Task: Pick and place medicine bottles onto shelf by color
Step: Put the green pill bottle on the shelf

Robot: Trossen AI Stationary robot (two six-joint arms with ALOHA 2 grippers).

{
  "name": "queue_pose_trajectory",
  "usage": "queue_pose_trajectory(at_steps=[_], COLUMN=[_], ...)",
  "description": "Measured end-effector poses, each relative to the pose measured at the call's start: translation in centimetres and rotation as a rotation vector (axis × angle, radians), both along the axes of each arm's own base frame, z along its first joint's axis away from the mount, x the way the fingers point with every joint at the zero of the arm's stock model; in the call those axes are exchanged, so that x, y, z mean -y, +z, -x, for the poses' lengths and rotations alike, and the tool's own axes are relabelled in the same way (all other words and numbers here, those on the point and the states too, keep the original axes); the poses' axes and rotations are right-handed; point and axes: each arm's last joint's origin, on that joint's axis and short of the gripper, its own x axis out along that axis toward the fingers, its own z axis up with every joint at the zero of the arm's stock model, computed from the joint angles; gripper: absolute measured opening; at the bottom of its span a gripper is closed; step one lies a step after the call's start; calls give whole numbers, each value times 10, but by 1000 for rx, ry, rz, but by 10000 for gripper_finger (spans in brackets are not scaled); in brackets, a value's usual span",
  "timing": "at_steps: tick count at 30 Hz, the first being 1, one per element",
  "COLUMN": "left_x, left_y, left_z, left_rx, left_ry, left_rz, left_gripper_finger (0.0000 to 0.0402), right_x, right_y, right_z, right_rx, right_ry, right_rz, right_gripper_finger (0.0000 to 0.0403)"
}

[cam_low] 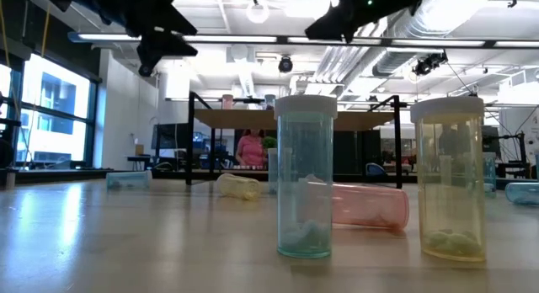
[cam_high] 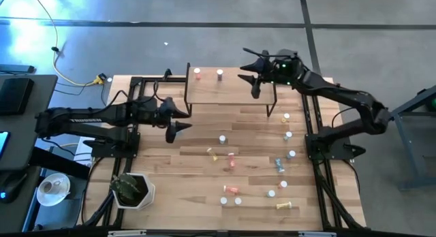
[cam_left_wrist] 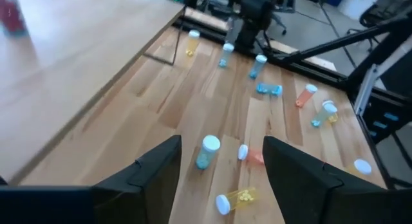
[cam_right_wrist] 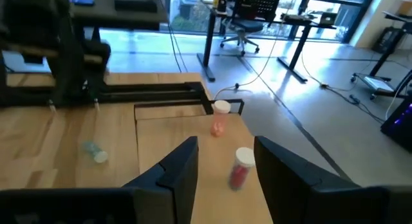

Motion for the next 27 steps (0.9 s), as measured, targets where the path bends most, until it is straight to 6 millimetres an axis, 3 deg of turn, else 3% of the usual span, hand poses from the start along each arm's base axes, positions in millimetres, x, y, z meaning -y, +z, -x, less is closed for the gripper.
queue_pose_trajectory(at_steps=[13, 27], left_x=[0, 33], left_y=[-22, -37], left_z=[-26, -66], left_rx=[-71, -1], left_ry=[-9, -210], left_rz=[63, -25], left_gripper_finger=[210, 210], right_x=[-7, -7], right_y=[1, 0], right_z=[11, 11], right_rx=[-43, -49], right_ry=[-14, -15], right_rz=[-83, -91], right_gripper_finger=[142, 142])
